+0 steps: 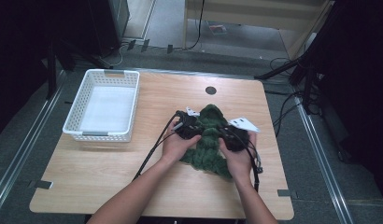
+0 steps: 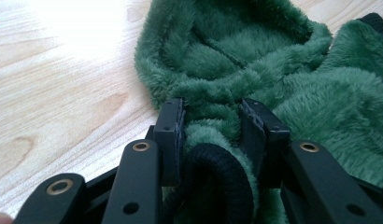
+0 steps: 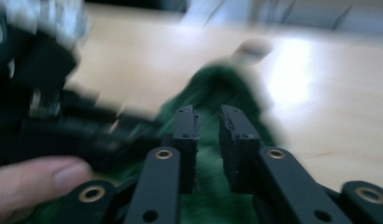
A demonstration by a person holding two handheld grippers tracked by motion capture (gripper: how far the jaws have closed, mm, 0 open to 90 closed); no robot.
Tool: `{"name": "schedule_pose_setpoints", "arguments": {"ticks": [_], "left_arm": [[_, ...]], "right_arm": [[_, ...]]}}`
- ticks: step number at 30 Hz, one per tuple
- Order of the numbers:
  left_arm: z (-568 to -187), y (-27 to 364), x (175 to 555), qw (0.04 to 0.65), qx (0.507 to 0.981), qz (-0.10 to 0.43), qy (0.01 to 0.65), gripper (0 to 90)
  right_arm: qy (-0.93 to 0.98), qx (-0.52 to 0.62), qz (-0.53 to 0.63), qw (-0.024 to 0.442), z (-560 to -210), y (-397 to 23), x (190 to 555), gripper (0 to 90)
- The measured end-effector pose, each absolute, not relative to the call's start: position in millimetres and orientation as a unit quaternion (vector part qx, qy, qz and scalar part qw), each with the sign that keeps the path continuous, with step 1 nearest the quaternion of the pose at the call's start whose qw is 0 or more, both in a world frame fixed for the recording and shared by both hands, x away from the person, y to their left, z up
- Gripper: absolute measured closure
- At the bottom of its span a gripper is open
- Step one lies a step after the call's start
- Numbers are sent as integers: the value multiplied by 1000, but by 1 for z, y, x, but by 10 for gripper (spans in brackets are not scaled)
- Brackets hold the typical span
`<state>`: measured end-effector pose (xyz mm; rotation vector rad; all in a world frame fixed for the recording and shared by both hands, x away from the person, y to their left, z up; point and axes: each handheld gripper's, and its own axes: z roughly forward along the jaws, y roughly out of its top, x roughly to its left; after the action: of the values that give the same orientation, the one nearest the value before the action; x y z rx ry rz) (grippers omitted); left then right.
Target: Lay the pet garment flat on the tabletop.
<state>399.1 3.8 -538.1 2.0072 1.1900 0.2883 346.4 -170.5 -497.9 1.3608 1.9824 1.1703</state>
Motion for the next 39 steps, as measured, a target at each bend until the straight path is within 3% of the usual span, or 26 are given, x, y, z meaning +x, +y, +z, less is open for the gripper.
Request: {"name": "schedule_pose_setpoints", "arguments": {"ticks": [3,7,14,19,22,26,30,34,39], "left_arm": [[-540,8,399,380,789,119,469,626],[-539,17,402,367,787,128,480,691],[-539,37,414,354,754,155,531,708],[-539,54,420,340,740,181,551,717],[-539,57,421,351,734,169,556,714],[-530,62,412,389,724,171,544,603],[-510,70,393,423,714,184,526,512],[-501,69,360,437,728,195,491,493],[-521,47,339,395,773,185,460,482]], "right_arm": [[715,547,389,195,-523,-174,362,834],[740,537,346,210,-542,-175,362,805],[739,531,369,190,-544,-165,390,815],[762,494,355,222,-545,-145,406,814],[768,483,362,214,-545,-142,411,775],[760,473,402,191,-534,-148,407,600],[749,462,431,202,-510,-154,386,556],[751,450,433,214,-495,-159,353,540],[778,472,383,158,-518,-155,340,529]]}}
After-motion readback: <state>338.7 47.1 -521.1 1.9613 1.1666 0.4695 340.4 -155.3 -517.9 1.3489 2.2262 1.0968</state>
